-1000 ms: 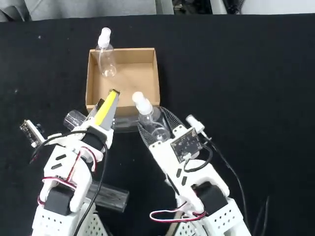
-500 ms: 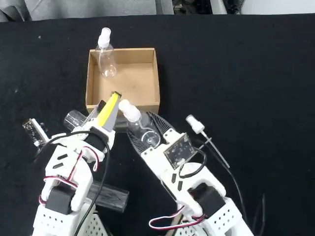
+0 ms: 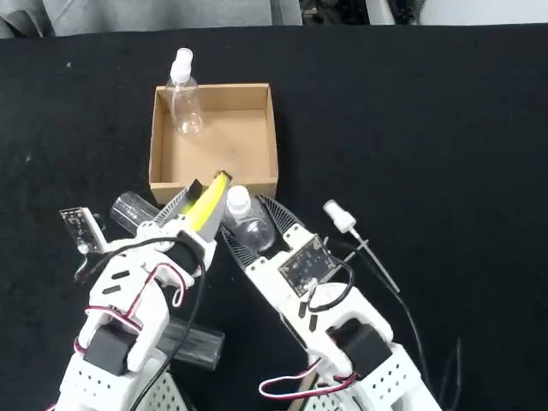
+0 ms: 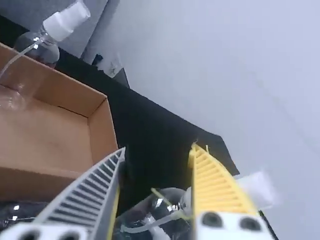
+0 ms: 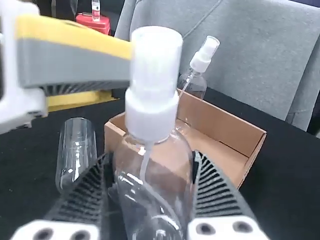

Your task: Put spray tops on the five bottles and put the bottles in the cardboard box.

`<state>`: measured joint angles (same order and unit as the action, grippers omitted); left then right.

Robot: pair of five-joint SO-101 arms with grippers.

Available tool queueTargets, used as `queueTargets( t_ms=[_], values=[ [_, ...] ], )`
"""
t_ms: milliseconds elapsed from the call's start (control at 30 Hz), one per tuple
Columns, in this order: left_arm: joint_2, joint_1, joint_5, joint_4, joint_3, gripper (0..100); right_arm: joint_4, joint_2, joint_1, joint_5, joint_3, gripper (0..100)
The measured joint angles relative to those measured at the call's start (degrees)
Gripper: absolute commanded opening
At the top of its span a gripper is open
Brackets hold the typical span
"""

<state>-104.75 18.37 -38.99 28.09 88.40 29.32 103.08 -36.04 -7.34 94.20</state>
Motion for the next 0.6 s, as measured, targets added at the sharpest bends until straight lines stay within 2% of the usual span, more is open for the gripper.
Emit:
queueTargets(
  t_ms=[200,467,600],
  values=[
    [-0.09,1.76,4.13,-0.26,0.26,18,0.09,0.0,0.0,-1.05,0.0,6.0],
    [-0.09,2.02,4.31,-0.26,0.35,18,0.18,0.0,0.0,-1.05,0.0,6.0],
    [0.62,-0.26,3.78,0.26,0.53,18,0.09,0.0,0.97,-1.14,-0.09,6.0]
  ],
)
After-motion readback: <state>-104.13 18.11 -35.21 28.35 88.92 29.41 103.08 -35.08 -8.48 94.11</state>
